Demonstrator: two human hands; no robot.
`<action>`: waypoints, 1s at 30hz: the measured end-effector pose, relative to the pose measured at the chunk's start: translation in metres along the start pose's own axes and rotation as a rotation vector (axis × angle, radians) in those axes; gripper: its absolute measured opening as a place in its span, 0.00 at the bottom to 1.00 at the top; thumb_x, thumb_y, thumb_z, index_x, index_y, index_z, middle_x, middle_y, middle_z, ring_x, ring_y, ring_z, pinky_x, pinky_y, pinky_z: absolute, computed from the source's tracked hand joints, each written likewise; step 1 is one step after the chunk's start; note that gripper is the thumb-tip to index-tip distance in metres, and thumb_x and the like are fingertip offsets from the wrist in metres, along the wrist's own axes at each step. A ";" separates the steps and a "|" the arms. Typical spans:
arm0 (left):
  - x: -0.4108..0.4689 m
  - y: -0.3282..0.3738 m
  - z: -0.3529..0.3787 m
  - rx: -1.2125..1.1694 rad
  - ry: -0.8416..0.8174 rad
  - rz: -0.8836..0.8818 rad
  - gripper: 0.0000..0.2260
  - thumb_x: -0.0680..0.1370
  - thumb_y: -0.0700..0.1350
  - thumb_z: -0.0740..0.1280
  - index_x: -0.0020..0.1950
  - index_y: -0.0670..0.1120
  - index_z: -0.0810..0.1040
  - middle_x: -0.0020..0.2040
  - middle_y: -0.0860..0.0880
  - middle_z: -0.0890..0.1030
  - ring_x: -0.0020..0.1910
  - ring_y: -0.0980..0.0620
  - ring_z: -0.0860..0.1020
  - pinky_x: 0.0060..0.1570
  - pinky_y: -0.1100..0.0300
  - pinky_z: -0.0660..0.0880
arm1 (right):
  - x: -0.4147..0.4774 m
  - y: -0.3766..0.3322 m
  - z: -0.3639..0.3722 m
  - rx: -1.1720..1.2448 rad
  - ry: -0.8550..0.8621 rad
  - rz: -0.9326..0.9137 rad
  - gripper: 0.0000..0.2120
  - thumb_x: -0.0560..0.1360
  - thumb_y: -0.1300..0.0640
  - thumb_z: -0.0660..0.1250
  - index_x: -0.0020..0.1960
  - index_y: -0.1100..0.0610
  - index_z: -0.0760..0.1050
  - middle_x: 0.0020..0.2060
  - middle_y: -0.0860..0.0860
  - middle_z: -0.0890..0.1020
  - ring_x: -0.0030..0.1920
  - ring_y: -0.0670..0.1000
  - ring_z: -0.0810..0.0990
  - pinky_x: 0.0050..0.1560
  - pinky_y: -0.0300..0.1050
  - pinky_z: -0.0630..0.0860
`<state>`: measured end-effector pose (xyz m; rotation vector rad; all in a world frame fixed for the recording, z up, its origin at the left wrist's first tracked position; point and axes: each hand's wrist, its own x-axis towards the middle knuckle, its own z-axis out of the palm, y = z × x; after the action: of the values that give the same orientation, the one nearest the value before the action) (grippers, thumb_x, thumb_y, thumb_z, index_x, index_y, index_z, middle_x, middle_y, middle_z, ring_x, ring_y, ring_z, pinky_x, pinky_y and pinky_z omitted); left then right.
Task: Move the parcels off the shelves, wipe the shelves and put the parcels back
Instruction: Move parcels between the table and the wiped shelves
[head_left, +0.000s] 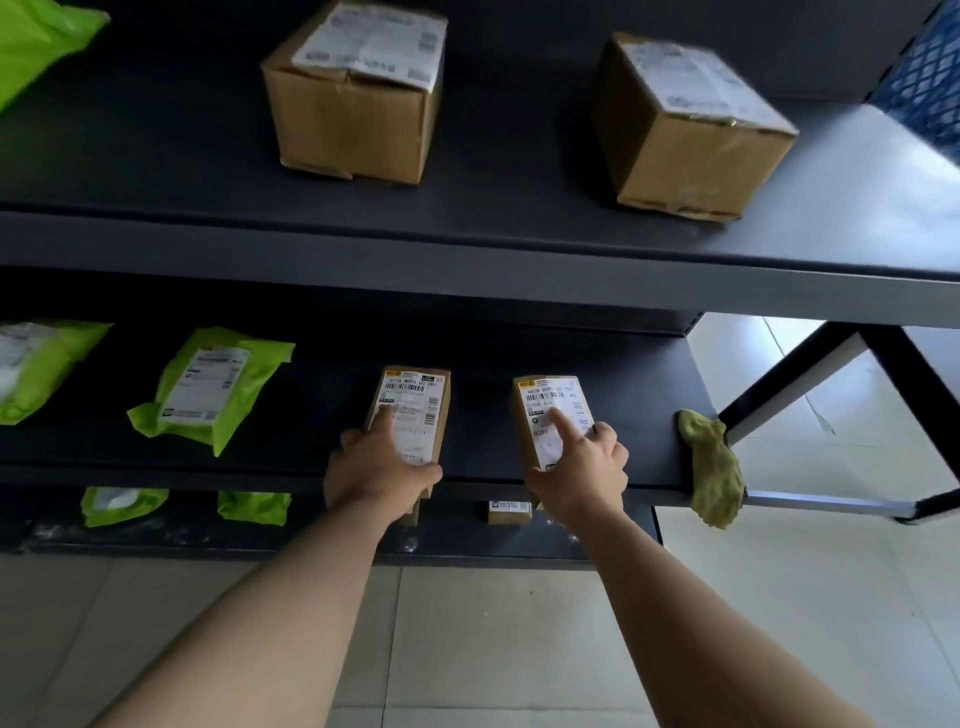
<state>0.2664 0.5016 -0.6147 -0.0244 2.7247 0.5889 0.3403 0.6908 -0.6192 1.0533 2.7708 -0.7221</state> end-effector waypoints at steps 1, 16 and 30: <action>0.010 0.000 0.006 -0.008 0.000 0.008 0.41 0.67 0.59 0.72 0.75 0.58 0.55 0.62 0.44 0.69 0.56 0.42 0.74 0.43 0.53 0.76 | 0.008 0.001 0.005 0.005 0.014 0.005 0.32 0.71 0.48 0.70 0.71 0.39 0.60 0.70 0.56 0.58 0.67 0.61 0.60 0.67 0.56 0.65; 0.098 0.003 0.065 -0.015 0.016 0.044 0.40 0.69 0.59 0.71 0.75 0.56 0.54 0.64 0.43 0.67 0.58 0.41 0.72 0.50 0.50 0.76 | 0.087 0.015 0.055 0.050 0.101 0.063 0.31 0.69 0.49 0.71 0.68 0.40 0.63 0.67 0.56 0.61 0.64 0.60 0.61 0.63 0.56 0.68; 0.112 0.012 0.072 0.006 0.050 0.060 0.42 0.69 0.62 0.70 0.76 0.55 0.52 0.66 0.42 0.64 0.64 0.41 0.66 0.50 0.51 0.71 | 0.115 0.014 0.066 -0.016 0.096 0.061 0.30 0.72 0.48 0.68 0.70 0.43 0.61 0.66 0.58 0.61 0.64 0.61 0.62 0.63 0.55 0.65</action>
<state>0.1845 0.5474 -0.7095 0.0446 2.7843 0.6051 0.2567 0.7391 -0.7111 1.1940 2.8045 -0.6579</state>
